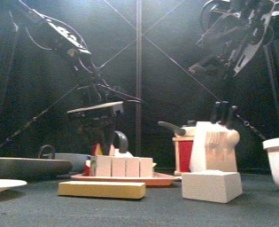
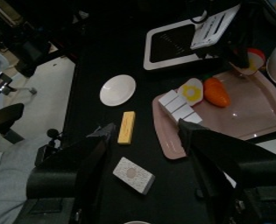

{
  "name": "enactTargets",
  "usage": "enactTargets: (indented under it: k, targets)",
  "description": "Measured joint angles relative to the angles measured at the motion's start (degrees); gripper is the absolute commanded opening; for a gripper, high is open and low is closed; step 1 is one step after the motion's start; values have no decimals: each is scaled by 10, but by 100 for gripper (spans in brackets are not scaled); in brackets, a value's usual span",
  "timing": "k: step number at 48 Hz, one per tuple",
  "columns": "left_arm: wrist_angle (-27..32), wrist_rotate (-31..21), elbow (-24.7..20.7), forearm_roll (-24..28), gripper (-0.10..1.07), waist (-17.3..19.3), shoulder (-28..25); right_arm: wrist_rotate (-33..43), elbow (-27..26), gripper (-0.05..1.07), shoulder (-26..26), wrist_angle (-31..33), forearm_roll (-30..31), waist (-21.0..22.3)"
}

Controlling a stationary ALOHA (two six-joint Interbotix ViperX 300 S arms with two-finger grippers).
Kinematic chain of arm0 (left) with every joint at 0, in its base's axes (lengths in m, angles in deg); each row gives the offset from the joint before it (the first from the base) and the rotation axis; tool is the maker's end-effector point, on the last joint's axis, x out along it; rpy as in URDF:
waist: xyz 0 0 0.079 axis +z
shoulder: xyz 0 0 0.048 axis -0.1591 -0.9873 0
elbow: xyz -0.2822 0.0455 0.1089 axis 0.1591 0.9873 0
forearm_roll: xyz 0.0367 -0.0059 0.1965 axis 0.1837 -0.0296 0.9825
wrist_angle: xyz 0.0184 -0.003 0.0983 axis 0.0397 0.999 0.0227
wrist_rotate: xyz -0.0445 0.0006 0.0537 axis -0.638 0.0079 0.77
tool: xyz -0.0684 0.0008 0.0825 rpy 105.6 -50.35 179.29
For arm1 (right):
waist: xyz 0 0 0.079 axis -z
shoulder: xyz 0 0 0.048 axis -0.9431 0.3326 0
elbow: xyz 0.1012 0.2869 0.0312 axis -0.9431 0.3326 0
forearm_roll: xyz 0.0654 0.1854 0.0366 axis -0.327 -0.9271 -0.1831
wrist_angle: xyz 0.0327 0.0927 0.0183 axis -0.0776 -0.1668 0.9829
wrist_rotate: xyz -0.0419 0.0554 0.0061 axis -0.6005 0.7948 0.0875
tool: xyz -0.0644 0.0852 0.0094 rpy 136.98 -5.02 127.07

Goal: Place apple half in bowl

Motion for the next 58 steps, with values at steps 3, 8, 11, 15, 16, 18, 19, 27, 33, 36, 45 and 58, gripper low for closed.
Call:
enactTargets:
  k: [3, 8, 11, 15, 16, 18, 19, 27, 33, 36, 45, 58]
  targets:
    - [2, 1, -1, 1, 61, 0, 0, 0, 0, 91, 0, 0, 0, 0]
    - [17, 2, 0, 3, 61, 0, 6, 0, 3, 91, 0, 0, 0, 0]
    - [35, 2, 2, 8, 61, 0, 18, 0, 4, 91, 0, 0, 0, 0]
    - [71, 2, 6, 21, 61, 1, 39, 0, 4, 91, 0, 0, 1, 0]
    - [79, 3, 8, 25, 61, 2, 44, 0, 4, 91, 0, -1, 0, 0]
    - [101, 2, 12, 38, 61, 4, 56, 0, 4, 91, 0, 0, 0, 0]
    - [112, 1, 15, 44, 61, 4, 62, 0, 4, 91, 0, 0, 1, 0]
    - [153, -18, 39, 78, 63, 14, 115, 1, 4, 91, 0, -1, -1, 0]
    - [156, -53, 65, 115, 65, 43, 139, 0, 4, 91, 0, 0, -1, 0]
    - [155, -65, 79, 141, 67, 62, 145, 0, 4, 91, 0, 0, -1, 0]
    - [142, -76, 134, 200, 78, 117, 162, 0, 5, 91, 0, -1, -1, 0]
    - [25, -78, 164, 207, 94, 187, 169, 1, 6, 91, 0, 0, -1, 0]
